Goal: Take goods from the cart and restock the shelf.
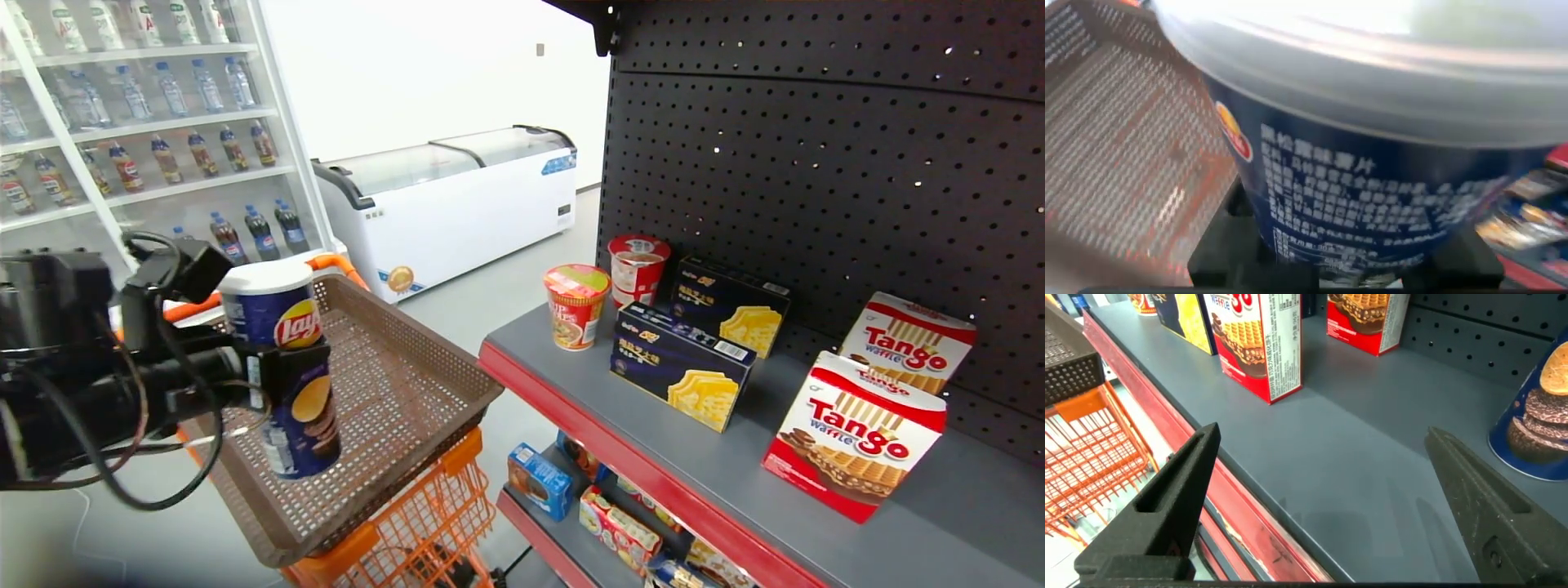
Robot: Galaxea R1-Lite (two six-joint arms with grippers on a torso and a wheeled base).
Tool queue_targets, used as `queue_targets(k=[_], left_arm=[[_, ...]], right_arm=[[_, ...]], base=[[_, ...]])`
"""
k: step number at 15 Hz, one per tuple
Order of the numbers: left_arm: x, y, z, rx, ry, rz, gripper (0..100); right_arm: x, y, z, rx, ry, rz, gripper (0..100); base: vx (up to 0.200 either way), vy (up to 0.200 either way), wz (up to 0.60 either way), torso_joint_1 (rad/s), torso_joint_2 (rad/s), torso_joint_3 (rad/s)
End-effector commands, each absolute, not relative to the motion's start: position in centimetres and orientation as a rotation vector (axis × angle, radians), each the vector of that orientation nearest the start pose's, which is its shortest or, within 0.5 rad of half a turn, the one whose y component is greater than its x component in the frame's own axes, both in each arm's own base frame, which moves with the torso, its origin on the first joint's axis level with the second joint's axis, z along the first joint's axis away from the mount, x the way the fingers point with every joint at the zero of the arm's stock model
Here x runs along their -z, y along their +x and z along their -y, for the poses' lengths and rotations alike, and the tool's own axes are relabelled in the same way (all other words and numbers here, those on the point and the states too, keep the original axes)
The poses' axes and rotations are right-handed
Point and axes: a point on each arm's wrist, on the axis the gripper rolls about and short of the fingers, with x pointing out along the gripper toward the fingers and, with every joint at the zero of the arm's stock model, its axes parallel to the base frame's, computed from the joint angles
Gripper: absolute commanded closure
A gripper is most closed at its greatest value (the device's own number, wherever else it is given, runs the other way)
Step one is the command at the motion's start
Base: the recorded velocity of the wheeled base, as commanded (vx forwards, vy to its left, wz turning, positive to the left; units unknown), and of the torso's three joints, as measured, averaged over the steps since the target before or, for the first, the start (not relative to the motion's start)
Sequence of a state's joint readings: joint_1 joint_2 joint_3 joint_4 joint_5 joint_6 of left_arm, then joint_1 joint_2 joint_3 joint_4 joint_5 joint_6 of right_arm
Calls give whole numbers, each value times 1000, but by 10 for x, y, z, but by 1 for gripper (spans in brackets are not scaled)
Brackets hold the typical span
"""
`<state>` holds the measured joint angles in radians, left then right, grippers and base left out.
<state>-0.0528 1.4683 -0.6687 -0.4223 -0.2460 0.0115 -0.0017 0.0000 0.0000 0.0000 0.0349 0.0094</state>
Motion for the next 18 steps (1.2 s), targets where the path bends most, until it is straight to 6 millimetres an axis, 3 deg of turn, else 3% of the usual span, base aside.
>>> queue_targets(k=[1,4,8,10,15,18], left_arm=[[-229,140,10,272,-26,-309,100],[-229,105,9,264,40,-237,100],[-204,83,18,392,71,-257,100],[-202,81,26,480,77,-266,100],[-201,100,48,755,43,-305,100],[-217,110,57,881,29,-273,100]], right_arm=[[-75,-23,-1,-34,9,0,0],[-75,-23,-1,-34,9,0,0],[-75,-23,-1,-34,9,0,0],[-75,-23,-1,-34,9,0,0],[-75,-23,-1,-34,8,0,0],[-75,-23,-1,-34,8,0,0]], base=[[0,0,0,0,0,0],[0,0,0,0,0,0],[0,0,0,0,0,0],[0,0,0,0,0,0],[0,0,0,0,0,0],[0,0,0,0,0,0]])
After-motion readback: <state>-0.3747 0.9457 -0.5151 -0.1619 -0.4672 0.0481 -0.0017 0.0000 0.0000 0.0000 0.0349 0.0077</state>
